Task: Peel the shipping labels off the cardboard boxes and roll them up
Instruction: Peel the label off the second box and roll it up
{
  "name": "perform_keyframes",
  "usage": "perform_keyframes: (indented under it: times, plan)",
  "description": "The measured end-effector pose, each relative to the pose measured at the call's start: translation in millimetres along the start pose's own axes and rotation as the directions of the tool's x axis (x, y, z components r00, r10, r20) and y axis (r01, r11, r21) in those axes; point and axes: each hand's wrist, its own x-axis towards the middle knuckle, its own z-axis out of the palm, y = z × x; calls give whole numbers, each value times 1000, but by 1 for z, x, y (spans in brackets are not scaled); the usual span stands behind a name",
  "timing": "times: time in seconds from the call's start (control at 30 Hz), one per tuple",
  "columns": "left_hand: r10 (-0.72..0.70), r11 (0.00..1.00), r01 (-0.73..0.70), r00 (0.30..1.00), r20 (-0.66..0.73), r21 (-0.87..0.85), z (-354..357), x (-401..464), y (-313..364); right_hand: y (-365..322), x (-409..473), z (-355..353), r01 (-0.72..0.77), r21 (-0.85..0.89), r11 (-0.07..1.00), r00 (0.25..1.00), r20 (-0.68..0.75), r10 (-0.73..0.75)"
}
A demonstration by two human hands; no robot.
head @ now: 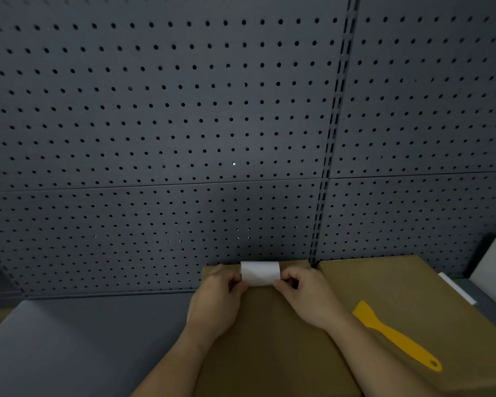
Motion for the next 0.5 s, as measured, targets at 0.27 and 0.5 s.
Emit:
perform_keyframes:
  times: [0.27,0.5]
  plan:
    - [7,999,-8,1000,-14,-38,0,0,-1,-2,0,-1,-11,26,1000,1000,9,11]
    - [3,995,-6,1000,-31,-102,1,-1,-3,-1,-1,-1,-14,73,997,1000,10,13]
